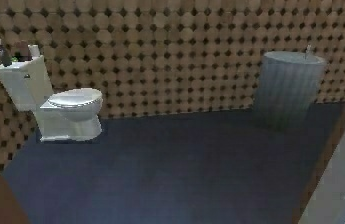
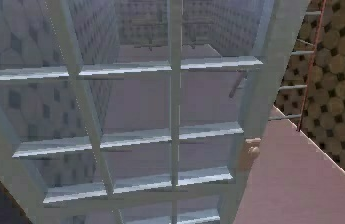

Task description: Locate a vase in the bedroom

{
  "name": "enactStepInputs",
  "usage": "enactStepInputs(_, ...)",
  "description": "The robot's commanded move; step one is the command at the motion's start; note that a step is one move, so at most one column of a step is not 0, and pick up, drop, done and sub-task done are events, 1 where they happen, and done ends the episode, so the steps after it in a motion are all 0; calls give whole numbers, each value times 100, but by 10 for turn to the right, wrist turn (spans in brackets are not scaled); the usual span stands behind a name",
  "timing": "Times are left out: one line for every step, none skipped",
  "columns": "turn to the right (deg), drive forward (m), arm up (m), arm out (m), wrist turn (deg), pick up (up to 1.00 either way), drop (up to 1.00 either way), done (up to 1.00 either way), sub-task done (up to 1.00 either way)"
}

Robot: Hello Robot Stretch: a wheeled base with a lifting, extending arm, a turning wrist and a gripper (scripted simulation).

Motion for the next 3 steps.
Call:
enactStepInputs(0, 25, 0, 0, 0, 0, 0, 0, 0)
enactStepInputs(-90, 0, 0, 0, 0, 0, 0, 0, 0)
enactStepInputs(0, 30, 0, 0, 0, 0, 0, 0, 0)
